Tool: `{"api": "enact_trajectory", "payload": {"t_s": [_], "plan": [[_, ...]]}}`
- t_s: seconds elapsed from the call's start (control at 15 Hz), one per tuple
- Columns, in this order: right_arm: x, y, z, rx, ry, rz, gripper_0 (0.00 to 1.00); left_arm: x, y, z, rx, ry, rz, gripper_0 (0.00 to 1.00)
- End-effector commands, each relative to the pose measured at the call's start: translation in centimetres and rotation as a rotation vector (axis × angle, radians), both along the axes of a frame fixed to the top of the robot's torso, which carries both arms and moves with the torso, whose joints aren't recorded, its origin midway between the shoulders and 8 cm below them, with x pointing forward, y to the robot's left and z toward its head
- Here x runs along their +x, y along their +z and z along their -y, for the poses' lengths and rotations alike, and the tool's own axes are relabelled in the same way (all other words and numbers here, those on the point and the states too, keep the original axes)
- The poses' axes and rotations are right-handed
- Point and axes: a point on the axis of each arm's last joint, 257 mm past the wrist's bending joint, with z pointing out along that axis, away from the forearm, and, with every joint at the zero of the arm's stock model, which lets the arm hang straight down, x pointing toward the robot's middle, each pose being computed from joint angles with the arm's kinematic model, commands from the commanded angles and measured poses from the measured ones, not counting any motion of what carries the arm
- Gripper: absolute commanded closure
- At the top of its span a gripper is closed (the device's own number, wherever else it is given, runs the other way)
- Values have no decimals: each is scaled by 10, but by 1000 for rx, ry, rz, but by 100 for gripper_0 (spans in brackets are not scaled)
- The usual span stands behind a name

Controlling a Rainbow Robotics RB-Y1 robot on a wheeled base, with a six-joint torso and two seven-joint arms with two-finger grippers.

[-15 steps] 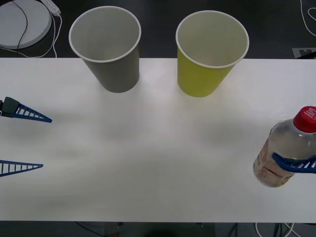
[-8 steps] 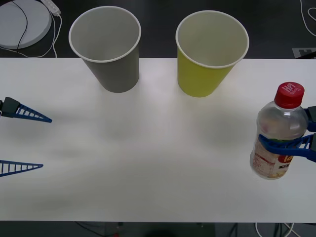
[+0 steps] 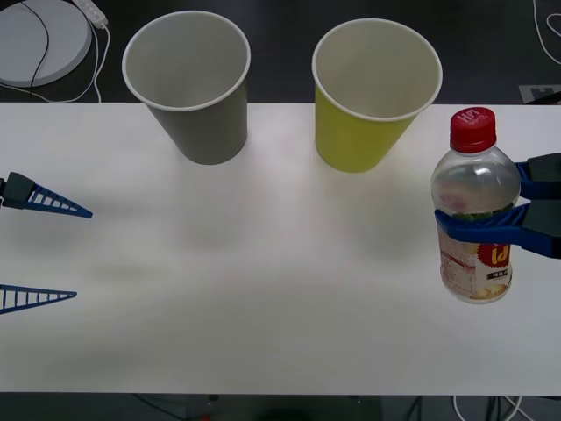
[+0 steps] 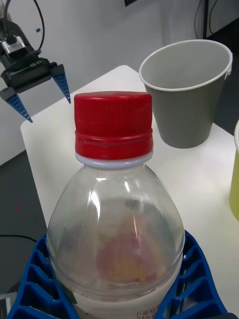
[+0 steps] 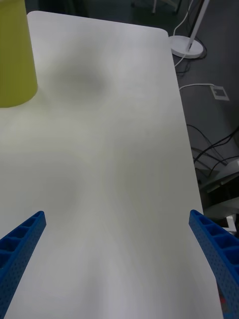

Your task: Put the can into the green bin and the plastic bottle into the gray bin

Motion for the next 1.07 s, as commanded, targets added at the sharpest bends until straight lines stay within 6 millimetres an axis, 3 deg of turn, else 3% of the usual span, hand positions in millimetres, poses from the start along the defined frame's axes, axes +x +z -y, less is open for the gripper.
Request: {"api": "enact_trajectory", "payload": {"t_s": [0.07, 0.33, 1.07], "plan": [[5, 7, -12, -31, -27, -36, 100, 0, 0, 0, 0, 0, 0, 0], [19, 18, -28, -87, -46, -57, 100, 0, 0, 0, 0, 0, 0, 0], [92, 58, -30, -308, -12, -121, 100, 0, 0, 0, 0, 0, 0, 0]]}}
